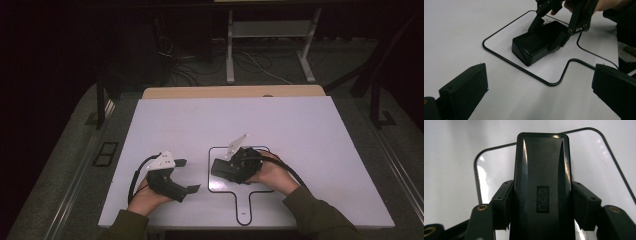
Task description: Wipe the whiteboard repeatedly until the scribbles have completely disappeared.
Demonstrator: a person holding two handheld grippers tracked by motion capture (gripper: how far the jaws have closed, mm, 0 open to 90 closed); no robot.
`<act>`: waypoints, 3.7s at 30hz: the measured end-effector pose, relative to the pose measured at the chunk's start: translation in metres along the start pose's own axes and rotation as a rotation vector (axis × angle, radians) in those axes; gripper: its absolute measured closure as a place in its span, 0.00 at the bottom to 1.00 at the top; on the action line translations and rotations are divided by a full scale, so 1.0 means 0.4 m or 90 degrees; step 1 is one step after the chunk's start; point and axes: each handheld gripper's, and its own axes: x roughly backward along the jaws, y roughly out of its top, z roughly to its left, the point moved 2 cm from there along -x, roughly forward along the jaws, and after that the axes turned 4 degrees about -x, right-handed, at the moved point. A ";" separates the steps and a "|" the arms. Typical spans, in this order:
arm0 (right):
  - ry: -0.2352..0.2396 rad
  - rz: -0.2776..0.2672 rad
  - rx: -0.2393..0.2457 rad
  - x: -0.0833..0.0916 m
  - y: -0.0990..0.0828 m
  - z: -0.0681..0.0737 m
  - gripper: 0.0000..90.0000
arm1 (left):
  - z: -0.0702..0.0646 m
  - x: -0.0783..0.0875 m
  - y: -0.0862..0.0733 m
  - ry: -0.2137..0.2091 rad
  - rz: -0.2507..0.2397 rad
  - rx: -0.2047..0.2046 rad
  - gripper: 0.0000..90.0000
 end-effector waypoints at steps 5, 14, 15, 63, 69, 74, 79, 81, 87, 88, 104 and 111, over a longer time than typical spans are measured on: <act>0.005 0.002 -0.018 0.001 0.000 -0.008 0.43 | 0.000 0.001 0.000 0.000 -0.001 -0.002 0.00; -0.021 0.000 -0.062 0.015 -0.024 -0.071 0.43 | 0.000 0.000 0.000 -0.001 0.001 -0.002 0.00; -0.024 0.001 -0.067 0.018 -0.027 -0.077 0.43 | 0.000 0.000 0.000 -0.001 0.001 -0.001 0.00; -0.034 0.000 -0.074 -0.011 0.016 -0.091 0.43 | -0.001 -0.003 0.000 -0.001 0.001 -0.001 0.00; -0.023 0.004 -0.044 -0.025 0.041 -0.064 0.43 | -0.001 -0.002 0.000 0.000 0.000 -0.001 0.00; -0.015 0.007 -0.039 -0.029 0.049 -0.054 0.43 | -0.001 -0.002 0.000 -0.001 -0.001 -0.002 0.00; -0.018 0.005 -0.053 -0.032 0.052 -0.079 0.43 | 0.000 -0.001 0.000 -0.001 0.001 -0.001 0.00; -0.022 0.006 -0.063 -0.033 0.055 -0.088 0.43 | 0.000 -0.002 0.000 -0.001 0.002 -0.002 0.00; -0.026 0.011 -0.076 -0.036 0.061 -0.109 0.43 | 0.000 -0.001 0.000 -0.001 0.001 -0.001 0.00; -0.030 0.011 -0.073 -0.036 0.061 -0.108 0.43 | 0.000 -0.001 0.000 -0.002 0.000 0.000 0.00; -0.013 0.017 -0.060 -0.044 0.077 -0.089 0.43 | 0.001 -0.001 0.001 -0.002 0.000 -0.002 0.00; 0.004 0.025 -0.024 -0.045 0.081 -0.058 0.43 | 0.001 -0.001 0.000 -0.001 -0.001 0.001 0.00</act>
